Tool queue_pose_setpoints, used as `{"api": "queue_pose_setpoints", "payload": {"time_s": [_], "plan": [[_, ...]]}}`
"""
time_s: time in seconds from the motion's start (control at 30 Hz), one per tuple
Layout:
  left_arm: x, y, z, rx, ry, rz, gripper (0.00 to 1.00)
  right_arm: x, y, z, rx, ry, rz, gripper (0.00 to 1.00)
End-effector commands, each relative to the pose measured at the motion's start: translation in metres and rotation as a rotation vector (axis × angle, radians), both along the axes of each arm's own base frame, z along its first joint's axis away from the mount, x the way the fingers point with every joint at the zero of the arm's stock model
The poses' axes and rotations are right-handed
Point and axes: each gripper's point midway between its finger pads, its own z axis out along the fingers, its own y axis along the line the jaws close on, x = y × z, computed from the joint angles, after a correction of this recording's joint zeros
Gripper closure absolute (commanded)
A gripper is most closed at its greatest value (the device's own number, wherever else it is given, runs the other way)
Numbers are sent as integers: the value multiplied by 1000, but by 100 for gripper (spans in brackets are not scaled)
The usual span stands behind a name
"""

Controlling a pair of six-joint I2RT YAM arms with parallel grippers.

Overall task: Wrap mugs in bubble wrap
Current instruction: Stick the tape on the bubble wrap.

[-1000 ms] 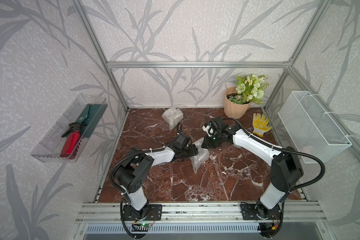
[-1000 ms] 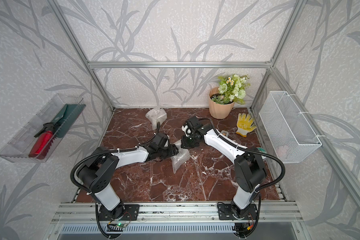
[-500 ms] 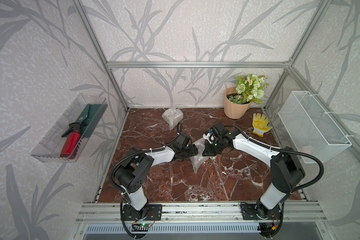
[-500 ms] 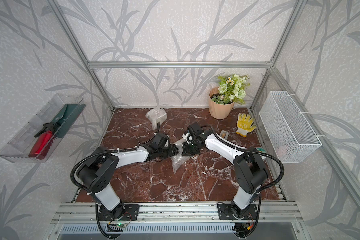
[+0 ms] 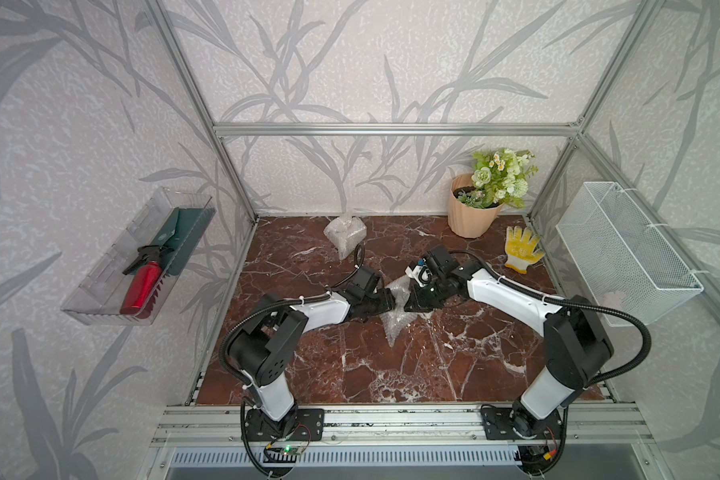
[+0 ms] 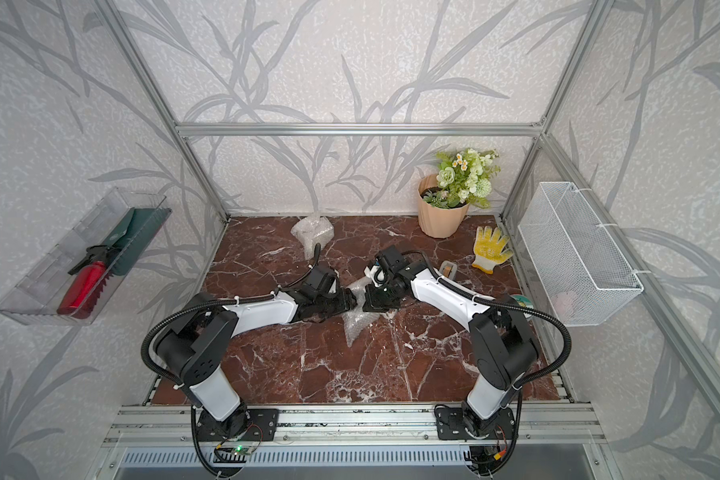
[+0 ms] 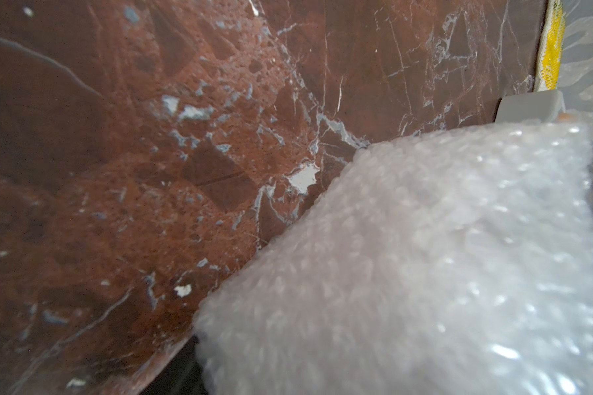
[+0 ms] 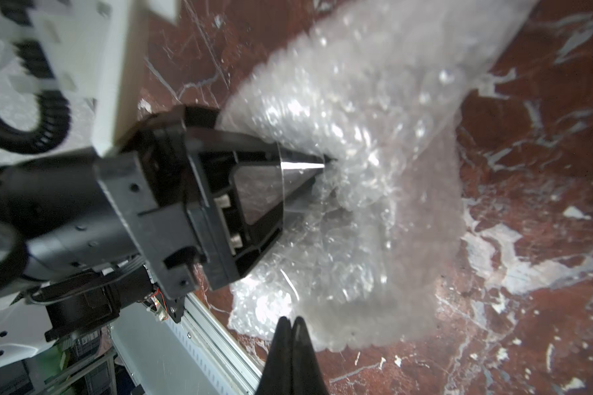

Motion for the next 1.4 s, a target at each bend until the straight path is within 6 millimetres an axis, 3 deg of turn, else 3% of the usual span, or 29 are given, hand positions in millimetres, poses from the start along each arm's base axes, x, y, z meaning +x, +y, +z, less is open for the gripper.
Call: {"api": "queue_pose_setpoints", "payload": {"time_s": [0.0,0.17,0.43,0.57,0.87,0.97,1.23,1.37], "plan": [[-24,17,-36,110,118,-8,33,28,10,26,45,-91,-26,100],[-24,17,-35,109,115,-7,33,43,19,2,-4,-41,-13,100],[-23,17,-34,106,111,-8,33,55,16,-36,-90,0,-32,100],[-25,17,-35,108,114,-9,34,59,18,-27,-67,-16,-41,100],[-24,18,-33,109,112,-8,33,52,18,21,25,-117,-32,100],[-24,17,-33,108,113,-8,33,58,19,16,21,-121,-37,100],[-25,18,-31,111,111,-8,33,75,27,-25,-26,-44,-27,100],[-24,20,-23,109,97,7,33,77,28,-3,11,-89,-31,100]]}}
